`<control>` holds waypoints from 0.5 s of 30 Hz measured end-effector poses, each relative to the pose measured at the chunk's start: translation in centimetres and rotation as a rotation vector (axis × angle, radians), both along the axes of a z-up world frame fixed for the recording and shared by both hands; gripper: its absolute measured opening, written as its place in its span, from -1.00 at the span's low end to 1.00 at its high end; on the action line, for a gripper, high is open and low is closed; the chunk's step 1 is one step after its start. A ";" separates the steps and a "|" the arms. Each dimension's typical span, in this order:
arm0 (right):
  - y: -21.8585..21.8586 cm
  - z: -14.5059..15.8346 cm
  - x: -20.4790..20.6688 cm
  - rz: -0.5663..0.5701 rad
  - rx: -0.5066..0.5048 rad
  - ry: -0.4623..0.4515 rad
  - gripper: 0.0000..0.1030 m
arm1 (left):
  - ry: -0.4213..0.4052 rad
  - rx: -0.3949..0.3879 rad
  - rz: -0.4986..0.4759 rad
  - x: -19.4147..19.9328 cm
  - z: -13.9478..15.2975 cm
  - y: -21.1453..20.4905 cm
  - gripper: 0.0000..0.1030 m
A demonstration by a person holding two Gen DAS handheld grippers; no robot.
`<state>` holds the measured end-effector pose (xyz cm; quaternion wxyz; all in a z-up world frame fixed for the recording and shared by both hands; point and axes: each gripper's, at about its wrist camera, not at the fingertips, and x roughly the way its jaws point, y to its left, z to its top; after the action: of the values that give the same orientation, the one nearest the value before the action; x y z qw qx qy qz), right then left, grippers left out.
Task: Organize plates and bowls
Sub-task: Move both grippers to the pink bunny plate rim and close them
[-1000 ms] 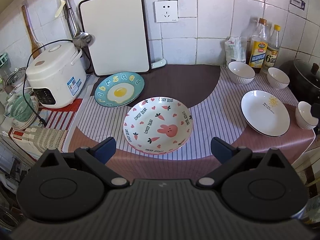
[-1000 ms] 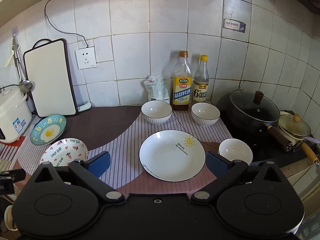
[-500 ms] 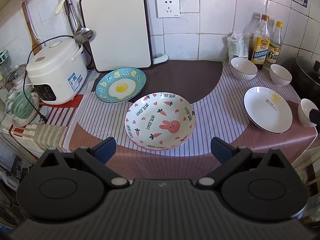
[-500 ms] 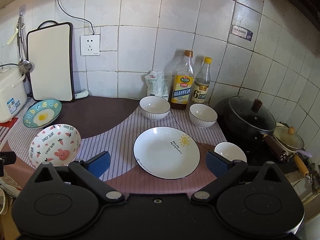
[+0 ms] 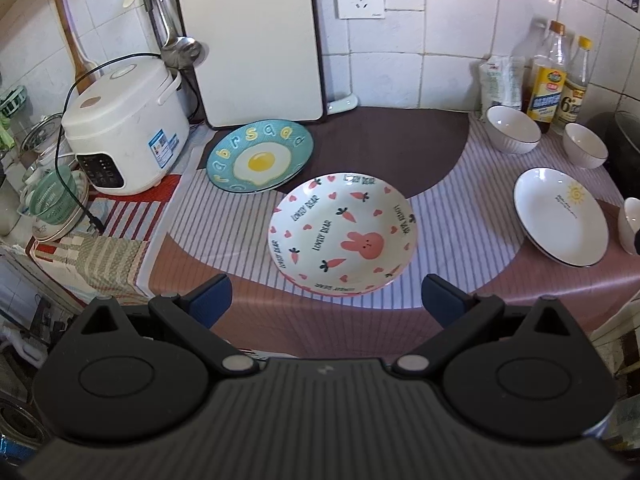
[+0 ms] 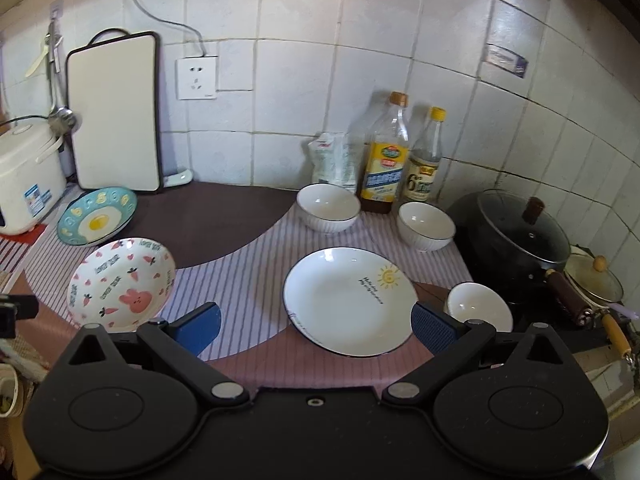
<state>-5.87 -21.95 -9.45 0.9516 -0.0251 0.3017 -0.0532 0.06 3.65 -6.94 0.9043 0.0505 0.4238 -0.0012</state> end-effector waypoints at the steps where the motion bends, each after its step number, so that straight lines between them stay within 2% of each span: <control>1: 0.1 0.0 0.1 0.006 0.005 -0.002 0.99 | 0.003 0.001 0.004 0.2 -0.1 0.2 0.99; 6: 0.9 -0.3 1.2 0.080 0.043 -0.019 0.99 | 0.000 -0.007 0.019 1.6 -0.1 1.2 0.99; 10: 1.7 -0.8 2.5 0.164 0.084 -0.055 0.99 | 0.011 -0.081 0.025 3.1 -0.2 2.4 0.99; 12: 1.7 -1.5 3.1 0.242 0.129 -0.089 0.99 | 0.013 -0.114 0.017 3.9 -0.4 2.9 0.99; 15: 2.3 -2.6 4.4 0.312 0.175 -0.130 0.99 | -0.011 -0.122 0.012 5.0 -0.6 3.7 0.97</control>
<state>-1.49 -19.65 -12.02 0.9643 0.0147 0.2357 0.1201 5.03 7.35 -7.55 0.9080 -0.0073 0.4184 -0.0213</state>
